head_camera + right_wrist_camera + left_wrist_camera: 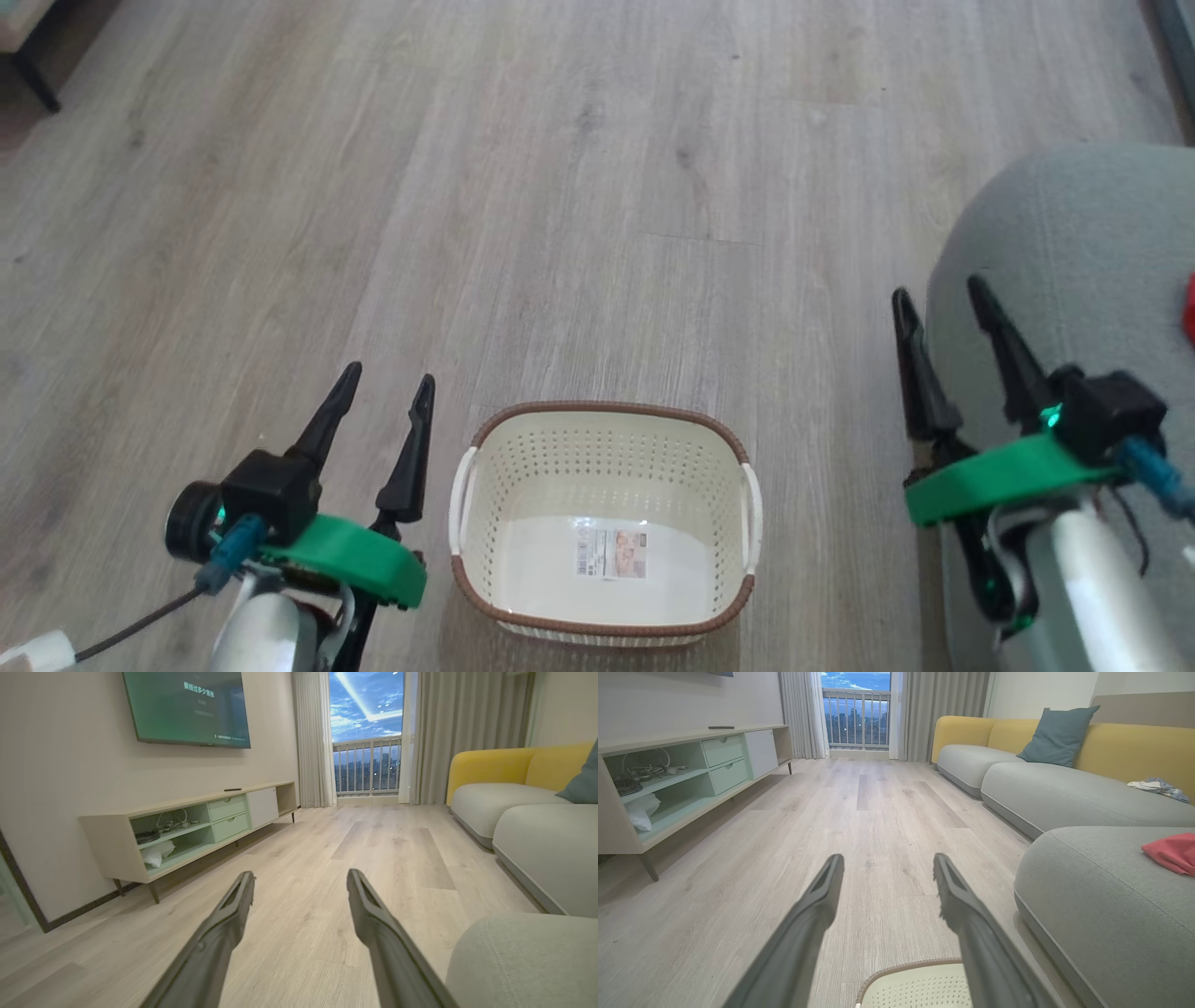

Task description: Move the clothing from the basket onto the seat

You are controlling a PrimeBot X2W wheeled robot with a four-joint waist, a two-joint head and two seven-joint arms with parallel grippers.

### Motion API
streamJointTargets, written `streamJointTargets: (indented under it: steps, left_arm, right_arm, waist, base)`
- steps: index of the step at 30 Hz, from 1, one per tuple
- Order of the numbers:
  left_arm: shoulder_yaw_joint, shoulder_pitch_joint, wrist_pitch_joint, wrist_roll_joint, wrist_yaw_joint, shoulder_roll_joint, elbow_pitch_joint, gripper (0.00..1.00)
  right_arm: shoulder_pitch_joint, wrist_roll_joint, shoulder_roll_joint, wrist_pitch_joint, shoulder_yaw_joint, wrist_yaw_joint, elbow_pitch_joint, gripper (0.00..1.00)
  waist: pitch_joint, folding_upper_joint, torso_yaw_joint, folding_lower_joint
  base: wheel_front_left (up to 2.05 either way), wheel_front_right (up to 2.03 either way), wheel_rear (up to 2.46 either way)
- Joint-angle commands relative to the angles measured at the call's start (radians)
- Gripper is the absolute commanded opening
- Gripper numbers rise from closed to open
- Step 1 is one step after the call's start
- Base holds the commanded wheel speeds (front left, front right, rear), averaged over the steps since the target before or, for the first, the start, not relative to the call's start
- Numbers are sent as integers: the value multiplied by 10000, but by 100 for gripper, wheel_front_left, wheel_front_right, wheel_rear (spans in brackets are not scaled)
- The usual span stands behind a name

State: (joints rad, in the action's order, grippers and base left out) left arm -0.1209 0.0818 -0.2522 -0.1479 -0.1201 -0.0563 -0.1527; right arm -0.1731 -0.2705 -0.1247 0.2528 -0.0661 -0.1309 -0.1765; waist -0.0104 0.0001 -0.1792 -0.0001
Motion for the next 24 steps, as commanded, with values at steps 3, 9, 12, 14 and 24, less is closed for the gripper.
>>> streamJointTargets:
  steps: [3, 9, 12, 14, 24]
  left_arm:
    - [438, 199, -95, -120, 37, 54, 339, 100]
    - [166, -55, -95, -285, 63, 58, 174, 100]
    - [60, -98, -95, -178, 65, 59, 179, 100]
    - [-6, -117, -95, -103, 61, 59, 187, 100]
    - [-287, -275, -95, 25, -47, 60, 486, 100]
  right_arm:
    - [157, 72, 206, 89, -178, 2, 500, 100]
    - [824, 274, 508, 89, 85, 2, 462, 100]
    - [998, 311, 615, 89, 382, 2, 326, 100]
    - [1046, 339, 641, 89, 443, 2, 281, 100]
    - [1148, 510, 737, 89, 565, 2, 85, 100]
  waist:
    - [-21, -1, -138, 1]
    - [-32, -1, -283, 1]
    - [-20, -1, -288, 1]
    - [-11, -1, -283, 1]
    - [4, -1, -80, 1]
  base:
    - [0, 0, 0]
    - [0, 0, 0]
    - [0, 0, 0]
    - [0, 0, 0]
    - [0, 0, 0]
